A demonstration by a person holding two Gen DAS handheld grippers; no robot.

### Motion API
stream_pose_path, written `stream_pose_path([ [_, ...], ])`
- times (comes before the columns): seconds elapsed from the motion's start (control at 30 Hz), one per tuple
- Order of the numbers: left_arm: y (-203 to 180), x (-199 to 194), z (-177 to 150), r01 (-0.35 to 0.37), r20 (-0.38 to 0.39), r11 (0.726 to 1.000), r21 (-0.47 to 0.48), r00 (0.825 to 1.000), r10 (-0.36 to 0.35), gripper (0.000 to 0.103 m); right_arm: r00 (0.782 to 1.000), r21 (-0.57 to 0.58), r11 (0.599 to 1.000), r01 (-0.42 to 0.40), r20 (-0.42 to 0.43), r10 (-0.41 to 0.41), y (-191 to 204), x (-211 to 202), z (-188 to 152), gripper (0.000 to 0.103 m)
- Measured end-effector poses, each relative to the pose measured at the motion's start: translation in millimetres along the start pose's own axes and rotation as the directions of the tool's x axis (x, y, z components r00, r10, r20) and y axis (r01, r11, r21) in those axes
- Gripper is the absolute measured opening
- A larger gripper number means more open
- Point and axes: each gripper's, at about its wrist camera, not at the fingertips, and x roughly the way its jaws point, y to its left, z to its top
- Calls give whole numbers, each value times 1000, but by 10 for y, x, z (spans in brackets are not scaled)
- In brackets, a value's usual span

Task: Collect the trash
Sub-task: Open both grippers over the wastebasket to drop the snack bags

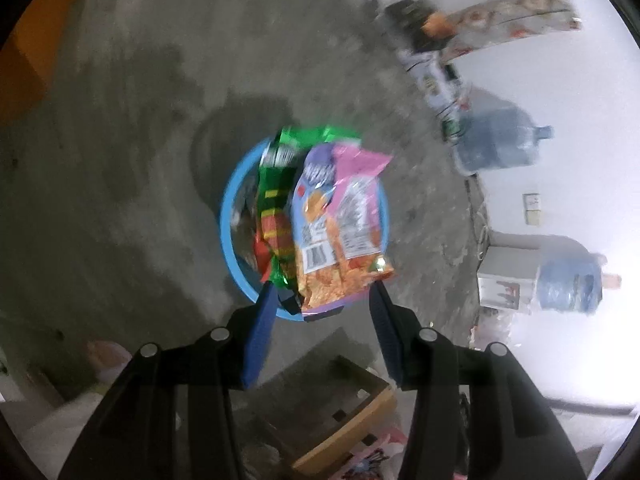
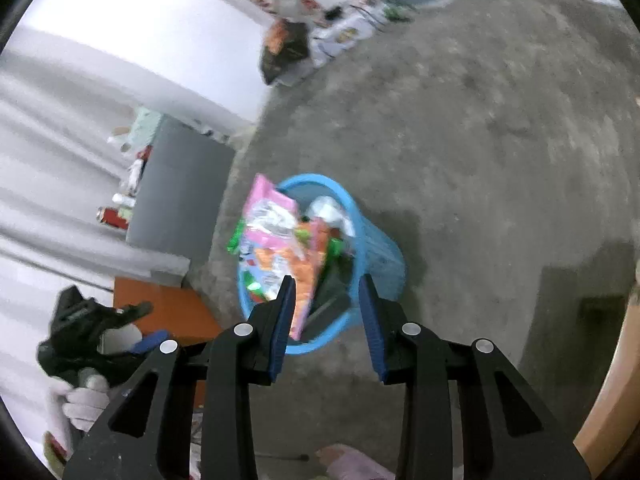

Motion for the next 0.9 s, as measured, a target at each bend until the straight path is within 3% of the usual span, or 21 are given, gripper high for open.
stream_pose_path([
  [0.1,-118,-558,-175,5,58,994,107,998,-11,47,1000,-116,993,-13,3,14,341,62,1,33],
  [0.2,-130,-1152,-474,-16,127,971,237,992,-15,49,1000,-246,969,9,-21,-15,761,371,42,32],
  [0.33,-4,-1714,-921,-31,189,944,329,981,-33,52,988,-292,956,41,-129,-82,989,1163,145,12],
  [0.37,70,-1826,-1024,-39,201,941,337,979,-31,52,980,-286,955,75,-155,-124,977,1488,178,7],
  [0.43,274,-2054,-1217,-50,231,937,347,972,-33,52,964,-284,952,113,-201,-174,908,1852,170,6],
  [0.6,810,-2472,-1557,-108,316,948,299,949,9,52,874,-251,941,225,-376,-309,478,2765,-83,1],
  [0.67,981,-2591,-1648,-122,340,956,266,940,26,52,855,-273,932,237,-397,-333,402,2921,-173,1],
  [0.8,1138,-2731,-1785,-141,378,961,239,925,42,52,851,-258,934,247,-403,-336,356,2957,-155,1],
  [0.9,1191,-2792,-1855,-122,392,968,221,920,26,52,888,-281,941,188,-361,-285,461,2743,-117,2],
])
